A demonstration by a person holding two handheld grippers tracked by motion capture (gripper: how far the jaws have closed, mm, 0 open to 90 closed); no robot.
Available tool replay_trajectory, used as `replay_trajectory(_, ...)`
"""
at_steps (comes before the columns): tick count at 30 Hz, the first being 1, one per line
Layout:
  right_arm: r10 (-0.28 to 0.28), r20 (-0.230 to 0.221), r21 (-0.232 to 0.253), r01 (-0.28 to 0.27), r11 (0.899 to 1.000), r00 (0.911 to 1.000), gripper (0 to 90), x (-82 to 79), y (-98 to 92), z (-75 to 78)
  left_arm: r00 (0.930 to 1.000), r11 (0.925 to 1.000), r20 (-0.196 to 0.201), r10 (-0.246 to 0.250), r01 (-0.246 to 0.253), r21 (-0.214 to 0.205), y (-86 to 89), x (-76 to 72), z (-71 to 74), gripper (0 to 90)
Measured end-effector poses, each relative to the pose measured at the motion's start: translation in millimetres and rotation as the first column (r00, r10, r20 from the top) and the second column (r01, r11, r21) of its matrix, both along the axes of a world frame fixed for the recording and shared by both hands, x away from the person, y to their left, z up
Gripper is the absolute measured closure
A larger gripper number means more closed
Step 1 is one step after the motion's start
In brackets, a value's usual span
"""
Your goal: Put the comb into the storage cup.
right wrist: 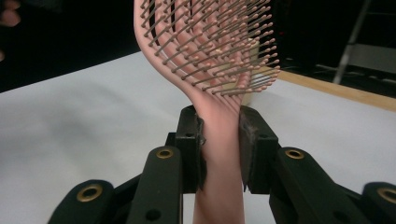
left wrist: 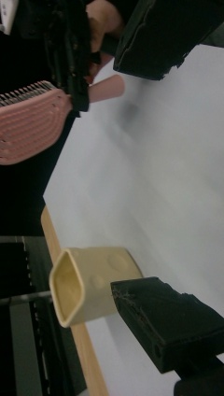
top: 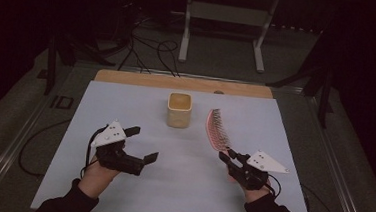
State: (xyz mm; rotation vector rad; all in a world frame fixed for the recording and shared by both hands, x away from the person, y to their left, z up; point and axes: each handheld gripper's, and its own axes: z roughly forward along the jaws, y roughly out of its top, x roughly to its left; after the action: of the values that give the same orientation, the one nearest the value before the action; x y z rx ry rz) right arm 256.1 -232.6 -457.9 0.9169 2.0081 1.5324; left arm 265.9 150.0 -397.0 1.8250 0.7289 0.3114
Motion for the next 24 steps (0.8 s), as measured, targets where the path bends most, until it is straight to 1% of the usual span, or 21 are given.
replay_trajectory(1,-0.006,0.008,-0.004,0.006,1.000,1.0000,72.5,-0.6,0.6,0.0,1.0000,1.0000,-0.003,0.000,0.000,-0.002,-2.3,2.0,2.9,0.2)
replay_trajectory(3,0.001,0.000,0.000,-0.001,1.000,1.0000,72.4,-0.1,0.8,0.0,0.9998,0.9999,-0.018,-0.001,0.001,-0.015,-6.3,6.2,8.9,0.3)
replay_trajectory(4,-0.006,0.006,-0.004,0.006,1.000,1.0000,72.5,-0.4,1.0,-0.3,0.9997,0.9998,-0.024,0.000,0.000,-0.022,-8.3,8.2,11.9,0.3)
replay_trajectory(5,-0.006,0.001,0.001,0.006,1.000,1.0000,72.4,-0.3,0.8,-0.2,0.9996,0.9996,-0.029,0.002,-0.003,-0.028,-10.1,10.0,14.8,0.3)
replay_trajectory(7,-0.009,0.006,-0.003,0.009,1.000,0.9999,72.5,-0.4,0.4,-0.1,0.9992,0.9990,-0.039,0.003,-0.005,-0.044,-13.3,13.5,20.2,0.3)
replay_trajectory(8,-0.006,-0.005,0.007,0.006,1.000,1.0000,72.5,-0.4,0.2,0.3,0.9991,0.9988,-0.042,0.005,-0.007,-0.048,-14.9,15.2,22.9,0.2)
replay_trajectory(9,-0.004,-0.002,0.003,0.004,1.000,1.0000,72.5,0.1,0.1,0.2,0.9990,0.9986,-0.043,0.005,-0.008,-0.052,-16.6,16.4,25.5,0.2)
replay_trajectory(11,-0.007,-0.003,0.004,0.007,1.000,1.0000,72.5,0.1,0.0,-0.2,0.9990,0.9990,-0.045,0.007,-0.009,-0.043,-20.8,18.4,30.6,0.3)
replay_trajectory(14,-0.008,-0.002,0.002,0.008,1.000,1.0000,72.5,0.4,0.3,-0.5,0.9985,0.9986,-0.054,-0.004,0.001,-0.053,-26.7,20.2,37.3,0.3)
replay_trajectory(18,-0.005,0.000,-0.002,0.005,1.000,1.0000,72.5,1.2,0.6,-1.0,0.9979,0.9987,-0.063,-0.013,0.010,-0.050,-34.9,23.7,43.6,0.3)
replay_trajectory(19,-0.011,0.002,-0.004,0.011,1.000,0.9999,72.5,0.7,0.9,-1.2,0.9978,0.9989,-0.065,-0.015,0.012,-0.046,-37.1,24.5,44.8,0.3)
replay_trajectory(21,-0.004,-0.002,-0.004,0.004,1.000,1.0000,72.4,1.1,1.0,-1.1,0.9976,0.9994,-0.067,-0.014,0.012,-0.032,-42.5,26.2,46.8,0.2)
replay_trajectory(24,-0.004,-0.005,-0.005,0.004,1.000,1.0000,72.5,1.1,1.3,-1.3,0.9960,0.9995,-0.089,-0.013,0.010,-0.028,-50.4,29.1,49.1,0.3)
